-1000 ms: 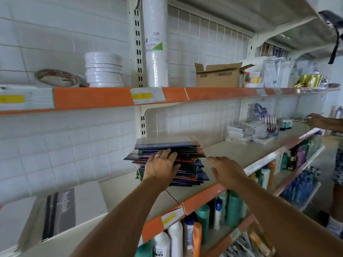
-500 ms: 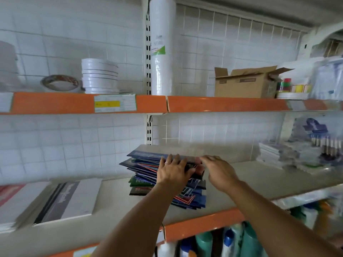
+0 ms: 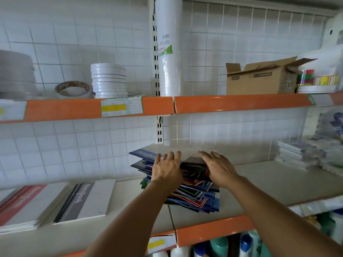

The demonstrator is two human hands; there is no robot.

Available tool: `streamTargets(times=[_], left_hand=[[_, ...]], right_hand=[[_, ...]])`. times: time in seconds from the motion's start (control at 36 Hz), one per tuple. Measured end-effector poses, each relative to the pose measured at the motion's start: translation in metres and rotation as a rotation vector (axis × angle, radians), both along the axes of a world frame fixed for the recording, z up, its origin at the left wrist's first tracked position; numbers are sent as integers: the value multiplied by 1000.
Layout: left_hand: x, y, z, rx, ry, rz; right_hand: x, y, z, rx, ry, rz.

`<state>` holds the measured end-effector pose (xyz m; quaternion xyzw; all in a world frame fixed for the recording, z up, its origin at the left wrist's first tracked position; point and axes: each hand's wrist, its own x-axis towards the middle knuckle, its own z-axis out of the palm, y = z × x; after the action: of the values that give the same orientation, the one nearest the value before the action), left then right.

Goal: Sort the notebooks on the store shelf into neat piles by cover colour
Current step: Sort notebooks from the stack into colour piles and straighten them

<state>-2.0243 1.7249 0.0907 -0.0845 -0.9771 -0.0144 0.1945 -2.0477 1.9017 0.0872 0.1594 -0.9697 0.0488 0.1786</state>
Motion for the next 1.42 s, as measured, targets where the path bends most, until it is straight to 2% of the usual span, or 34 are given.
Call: streamTargets(times=[0.14,0.53,0.75,0.97,1.14,1.42], left_hand=[[-3,3,-4,-78,54,74],[7,13,-3,-164,15,219],[17,9,1,-184,47,254],[25,8,4,-125,18,222],[43,9,3,-73,29,184],[88,-5,3,-78,64,208]], right_hand=[[4,0,3,14,-36,-10],[3,1,4,103,173,109],[9,10,-9,-32,201,226],[25,14,-2,-94,93,254],[27,20,-5,36,21,251],[42,21,0,220,218,356]])
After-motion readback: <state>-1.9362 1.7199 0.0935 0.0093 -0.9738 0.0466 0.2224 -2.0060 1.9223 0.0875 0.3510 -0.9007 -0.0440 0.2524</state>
